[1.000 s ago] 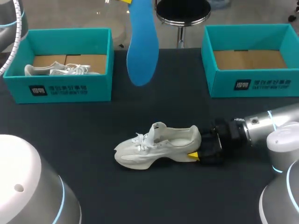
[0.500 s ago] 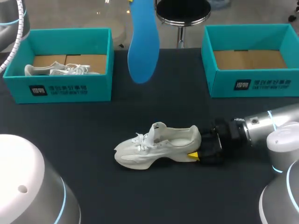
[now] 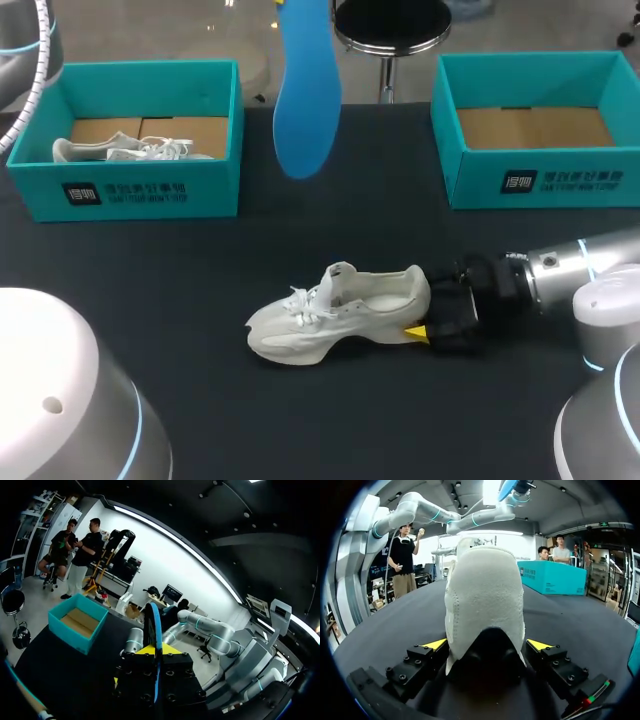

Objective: Take the shoe out of the shoebox, open the shoe tongue, remove and reinsert the insole, then place the shoe into the shoebox

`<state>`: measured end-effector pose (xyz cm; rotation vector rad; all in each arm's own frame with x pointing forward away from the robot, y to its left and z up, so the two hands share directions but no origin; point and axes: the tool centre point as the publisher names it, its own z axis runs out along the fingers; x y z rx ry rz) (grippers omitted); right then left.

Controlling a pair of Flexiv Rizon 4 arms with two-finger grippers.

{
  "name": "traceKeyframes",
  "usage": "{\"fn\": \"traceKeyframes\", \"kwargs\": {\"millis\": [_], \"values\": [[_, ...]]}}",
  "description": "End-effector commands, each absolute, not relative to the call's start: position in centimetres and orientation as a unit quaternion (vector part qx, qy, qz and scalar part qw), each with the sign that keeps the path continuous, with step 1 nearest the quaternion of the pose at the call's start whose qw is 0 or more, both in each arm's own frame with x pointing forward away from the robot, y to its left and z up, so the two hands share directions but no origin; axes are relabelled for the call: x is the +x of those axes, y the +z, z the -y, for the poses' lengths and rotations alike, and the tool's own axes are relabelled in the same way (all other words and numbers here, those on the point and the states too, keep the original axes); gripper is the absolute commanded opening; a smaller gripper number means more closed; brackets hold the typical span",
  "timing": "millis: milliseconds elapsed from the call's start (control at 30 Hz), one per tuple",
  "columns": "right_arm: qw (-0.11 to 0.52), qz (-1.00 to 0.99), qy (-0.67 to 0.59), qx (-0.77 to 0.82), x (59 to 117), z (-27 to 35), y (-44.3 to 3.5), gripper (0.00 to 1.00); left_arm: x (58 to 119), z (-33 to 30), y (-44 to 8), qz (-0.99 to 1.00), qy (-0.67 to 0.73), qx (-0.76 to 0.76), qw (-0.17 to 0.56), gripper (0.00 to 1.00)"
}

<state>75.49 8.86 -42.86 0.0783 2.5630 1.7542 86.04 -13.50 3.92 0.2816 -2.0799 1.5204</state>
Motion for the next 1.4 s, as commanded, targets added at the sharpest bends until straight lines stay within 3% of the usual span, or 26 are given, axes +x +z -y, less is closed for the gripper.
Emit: {"fn": "traceKeyframes", "kwargs": {"millis": [33, 400, 733, 1067, 1400], "values": [[0.029, -0.829, 0.558, 0.036, 74.8, -8.1, -42.1, 1.00, 86.0, 13.5, 3.8, 0.772, 0.565, 0.105, 0.271, 0.00], [0.030, -0.860, 0.508, 0.036, 74.8, -5.9, -39.7, 1.00, 86.0, 13.5, 3.8, 0.772, 0.565, 0.105, 0.271, 0.00], [0.085, -0.915, 0.394, 0.027, 74.8, -3.3, -34.5, 1.00, 86.0, 13.5, 3.8, 0.772, 0.565, 0.105, 0.271, 0.00], [0.052, -0.968, 0.245, -0.011, 75.2, -2.4, -31.5, 1.00, 86.0, 13.5, 3.8, 0.772, 0.565, 0.105, 0.271, 0.00], [0.099, -0.976, 0.196, -0.011, 75.0, -1.3, -30.0, 1.00, 86.0, 13.5, 3.8, 0.772, 0.565, 0.105, 0.271, 0.00]]}}
